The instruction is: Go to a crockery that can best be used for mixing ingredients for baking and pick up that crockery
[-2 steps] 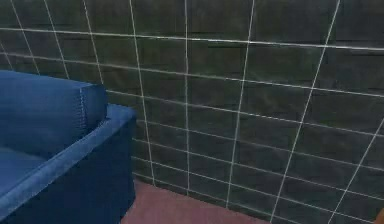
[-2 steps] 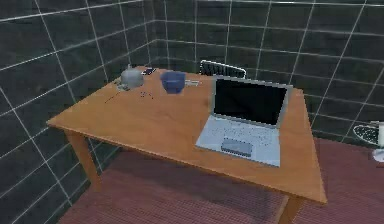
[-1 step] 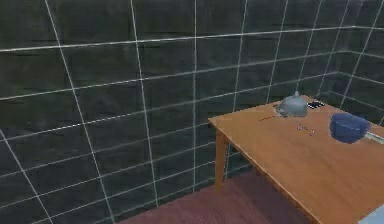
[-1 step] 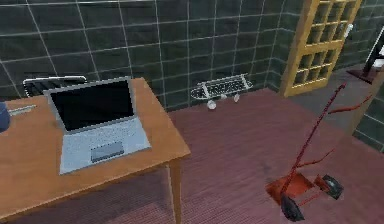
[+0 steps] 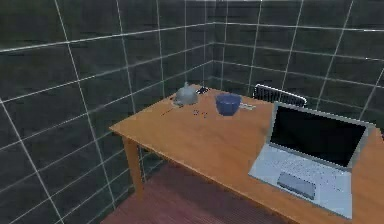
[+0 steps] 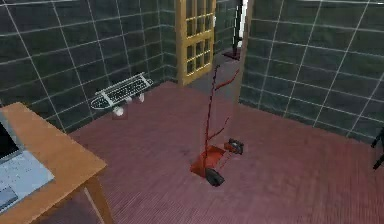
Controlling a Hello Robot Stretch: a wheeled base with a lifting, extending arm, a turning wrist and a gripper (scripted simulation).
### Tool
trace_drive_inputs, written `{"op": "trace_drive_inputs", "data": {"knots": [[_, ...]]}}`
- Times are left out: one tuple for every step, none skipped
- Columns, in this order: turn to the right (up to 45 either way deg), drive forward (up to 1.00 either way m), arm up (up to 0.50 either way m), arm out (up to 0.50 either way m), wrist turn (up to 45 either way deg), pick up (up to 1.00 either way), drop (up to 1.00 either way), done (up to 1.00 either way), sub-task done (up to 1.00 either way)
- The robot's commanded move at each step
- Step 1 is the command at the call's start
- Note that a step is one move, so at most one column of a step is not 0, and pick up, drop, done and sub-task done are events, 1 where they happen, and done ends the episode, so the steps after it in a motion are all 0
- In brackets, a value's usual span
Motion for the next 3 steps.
{"op": "trace_drive_inputs", "data": {"knots": [[0.0, 0.45, 0.00, 0.00, 0.0, 0.00, 0.00, 0.00, 0.00], [-45.0, 0.00, 0.00, 0.00, 0.0, 0.00, 0.00, 0.00, 0.00], [-24.0, 0.00, 0.00, 0.00, 0.0, 0.00, 0.00, 0.00, 0.00]]}}
